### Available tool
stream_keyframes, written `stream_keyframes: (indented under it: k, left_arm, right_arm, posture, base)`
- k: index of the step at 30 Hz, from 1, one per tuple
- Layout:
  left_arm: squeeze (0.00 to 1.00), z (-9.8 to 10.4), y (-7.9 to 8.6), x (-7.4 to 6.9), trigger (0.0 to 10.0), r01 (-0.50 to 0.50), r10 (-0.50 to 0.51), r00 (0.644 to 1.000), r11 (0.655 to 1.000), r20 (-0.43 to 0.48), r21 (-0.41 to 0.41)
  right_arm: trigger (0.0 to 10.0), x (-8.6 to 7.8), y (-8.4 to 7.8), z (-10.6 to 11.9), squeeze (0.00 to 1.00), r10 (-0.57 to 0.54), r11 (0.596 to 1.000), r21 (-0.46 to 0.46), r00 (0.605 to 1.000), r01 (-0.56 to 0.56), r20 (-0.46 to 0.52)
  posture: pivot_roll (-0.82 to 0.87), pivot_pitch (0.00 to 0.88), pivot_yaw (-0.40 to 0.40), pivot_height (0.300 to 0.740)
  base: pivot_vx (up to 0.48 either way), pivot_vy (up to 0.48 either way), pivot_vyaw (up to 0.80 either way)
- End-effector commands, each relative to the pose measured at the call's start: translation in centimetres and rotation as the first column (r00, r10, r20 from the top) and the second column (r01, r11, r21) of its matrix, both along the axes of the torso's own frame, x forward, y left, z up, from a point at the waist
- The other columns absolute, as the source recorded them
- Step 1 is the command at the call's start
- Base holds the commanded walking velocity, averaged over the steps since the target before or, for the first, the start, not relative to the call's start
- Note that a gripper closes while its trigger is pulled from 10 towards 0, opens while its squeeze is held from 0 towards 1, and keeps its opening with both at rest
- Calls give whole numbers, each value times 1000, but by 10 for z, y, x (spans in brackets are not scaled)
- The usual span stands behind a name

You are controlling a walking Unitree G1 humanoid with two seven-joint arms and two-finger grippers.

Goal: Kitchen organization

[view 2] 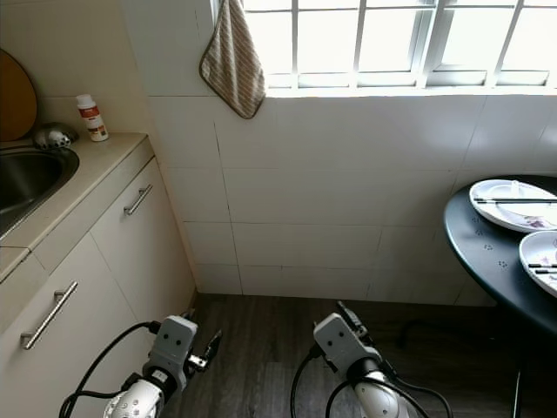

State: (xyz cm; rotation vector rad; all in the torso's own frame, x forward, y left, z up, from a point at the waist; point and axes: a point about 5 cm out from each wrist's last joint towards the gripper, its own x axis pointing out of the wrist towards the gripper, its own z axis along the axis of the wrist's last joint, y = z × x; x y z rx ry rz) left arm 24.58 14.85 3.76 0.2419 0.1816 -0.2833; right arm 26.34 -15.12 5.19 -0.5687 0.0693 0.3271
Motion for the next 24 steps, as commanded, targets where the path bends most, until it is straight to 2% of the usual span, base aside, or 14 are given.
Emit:
stream_keyframes:
  k: [1,5,6,9,24]
  left_arm:
    - [0,3,13,2,10000,-148,127,987,954,95,261]
    - [0,3,13,2,10000,-148,127,987,954,95,261]
    - [0,4,12,1,10000,-145,124,988,954,94,261]
    - [0,5,10,0,10000,-140,119,988,956,94,259]
    - [0,8,8,-1,10000,-149,124,987,948,106,280]
  right_arm:
    - [10000,16,25,1,0,78,989,127,996,-72,-44]
    - [10000,16,25,1,0,78,989,127,996,-72,-44]
    - [10000,15,23,1,0,72,993,97,997,-68,-38]
    - [10000,14,21,4,0,67,995,80,998,-66,-15]
    - [10000,17,19,8,0,49,994,94,999,-49,3]
  posture:
    - [38,0,-44,740]
    - [38,0,-44,740]
    - [35,0,-49,740]
    - [35,0,-49,740]
    - [31,0,-46,740]
  base:
    - [0,0,0]
    - [0,0,0]
    - [0,0,0]
    - [0,0,0]
    - [0,0,0]
